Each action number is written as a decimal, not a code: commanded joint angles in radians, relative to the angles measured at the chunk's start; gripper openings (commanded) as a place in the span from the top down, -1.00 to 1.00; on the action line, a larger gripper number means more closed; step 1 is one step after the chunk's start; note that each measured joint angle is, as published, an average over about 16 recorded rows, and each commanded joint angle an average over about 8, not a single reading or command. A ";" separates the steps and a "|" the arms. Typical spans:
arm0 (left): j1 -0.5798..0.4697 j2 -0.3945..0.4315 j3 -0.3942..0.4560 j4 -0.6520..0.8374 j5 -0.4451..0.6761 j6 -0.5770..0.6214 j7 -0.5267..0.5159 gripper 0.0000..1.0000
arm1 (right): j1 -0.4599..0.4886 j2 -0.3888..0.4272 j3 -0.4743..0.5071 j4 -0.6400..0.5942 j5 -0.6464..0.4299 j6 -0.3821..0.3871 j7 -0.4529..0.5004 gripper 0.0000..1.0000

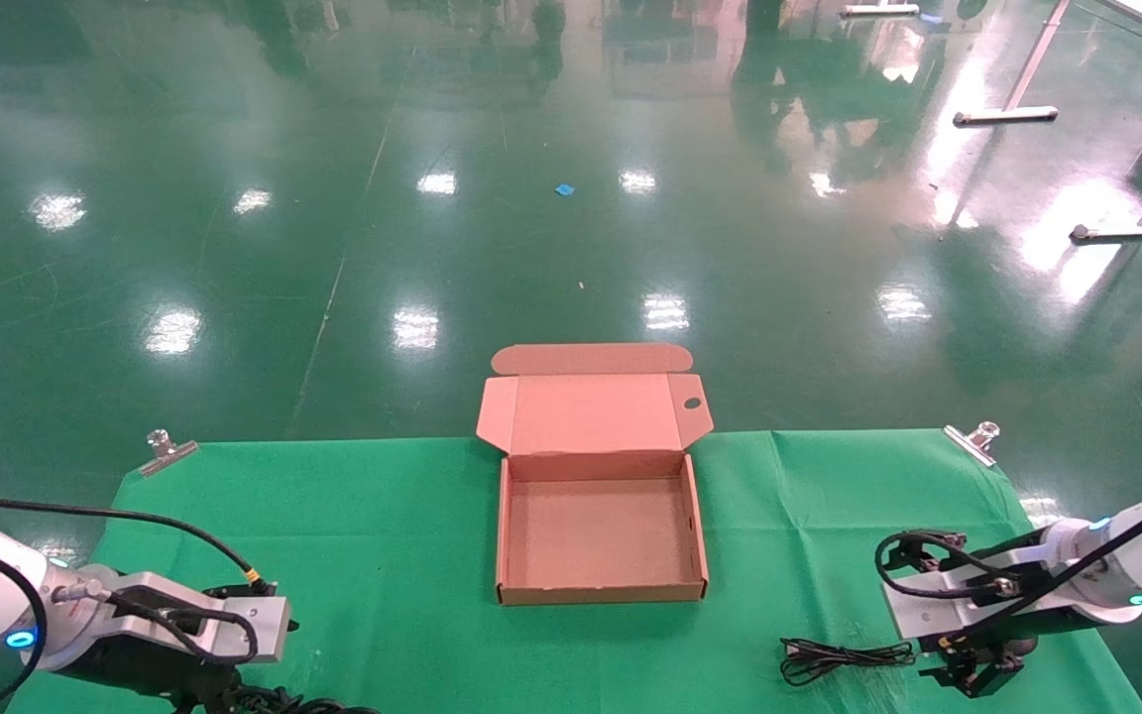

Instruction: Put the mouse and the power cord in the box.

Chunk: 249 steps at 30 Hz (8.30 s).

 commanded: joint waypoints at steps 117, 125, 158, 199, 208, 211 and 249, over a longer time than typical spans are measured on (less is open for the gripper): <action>-0.320 0.001 -0.310 0.043 -0.447 0.170 0.044 1.00 | 0.175 -0.258 0.086 0.126 0.150 0.055 -0.115 1.00; -0.302 -0.030 -0.321 0.079 -0.462 0.158 0.090 1.00 | 0.051 -0.279 0.032 0.247 0.189 0.174 -0.037 1.00; -0.193 0.099 -0.278 0.089 -0.402 -0.101 0.168 1.00 | -0.093 -0.270 -0.200 0.219 0.351 0.429 0.306 -1.00; 0.096 0.308 0.007 -0.273 -0.236 -0.464 -0.029 -1.00 | 0.086 -0.076 -0.137 -0.002 0.468 0.272 -0.087 -1.00; 0.110 0.276 -0.032 -0.305 -0.260 -0.431 -0.044 -1.00 | 0.049 -0.049 -0.093 0.062 0.493 0.240 -0.034 -1.00; 0.131 0.246 -0.069 -0.342 -0.283 -0.401 -0.074 -1.00 | 0.016 -0.022 -0.053 0.118 0.517 0.208 0.012 -1.00; 0.435 -0.237 -0.588 -0.921 -0.617 0.026 -0.496 -1.00 | -0.419 0.333 0.481 0.863 0.832 -0.207 0.625 -1.00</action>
